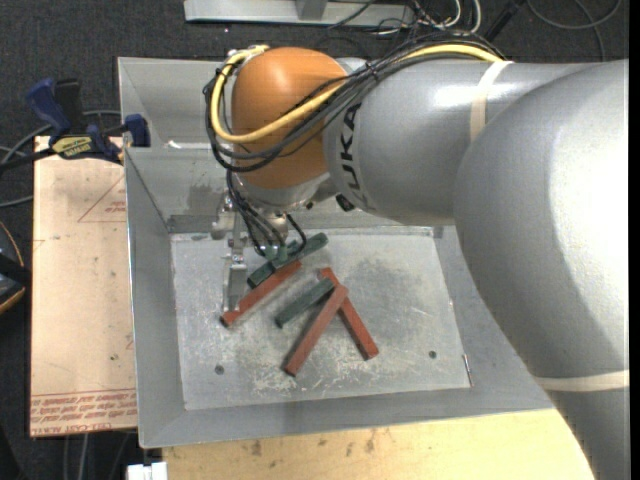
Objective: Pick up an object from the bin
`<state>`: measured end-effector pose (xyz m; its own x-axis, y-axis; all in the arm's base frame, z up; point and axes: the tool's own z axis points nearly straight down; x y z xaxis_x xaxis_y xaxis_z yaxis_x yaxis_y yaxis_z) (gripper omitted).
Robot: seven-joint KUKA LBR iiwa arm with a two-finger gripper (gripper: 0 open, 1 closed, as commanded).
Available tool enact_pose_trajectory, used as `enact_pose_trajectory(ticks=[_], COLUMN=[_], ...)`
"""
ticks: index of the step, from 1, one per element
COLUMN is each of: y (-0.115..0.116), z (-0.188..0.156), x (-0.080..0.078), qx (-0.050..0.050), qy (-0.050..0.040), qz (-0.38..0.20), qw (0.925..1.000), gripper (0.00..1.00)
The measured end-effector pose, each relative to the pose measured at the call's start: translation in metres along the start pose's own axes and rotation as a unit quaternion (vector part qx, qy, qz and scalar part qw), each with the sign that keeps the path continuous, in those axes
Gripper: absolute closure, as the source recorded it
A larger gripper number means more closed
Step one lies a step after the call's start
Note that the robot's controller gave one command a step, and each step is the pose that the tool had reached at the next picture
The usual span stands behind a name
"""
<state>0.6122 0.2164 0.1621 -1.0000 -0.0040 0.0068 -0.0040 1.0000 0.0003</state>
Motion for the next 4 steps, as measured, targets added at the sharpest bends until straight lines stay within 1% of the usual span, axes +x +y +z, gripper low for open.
enact_pose_trajectory(ticks=[1, 2, 3, 4], y=[-0.001, -0.058, -0.058, -0.075], z=[-0.005, 0.087, 0.087, -0.067], x=[-0.002, 0.036, 0.036, 0.034], qx=[-0.001, -0.003, -0.003, -0.001], qy=[-0.0039, -0.0129, -0.0128, -0.0065], qz=[0.002, -0.034, -0.034, -0.025], qw=[1.0000, 0.9993, 0.9993, 0.9997], gripper=[0.00, 1.00, 1.00, 1.00])
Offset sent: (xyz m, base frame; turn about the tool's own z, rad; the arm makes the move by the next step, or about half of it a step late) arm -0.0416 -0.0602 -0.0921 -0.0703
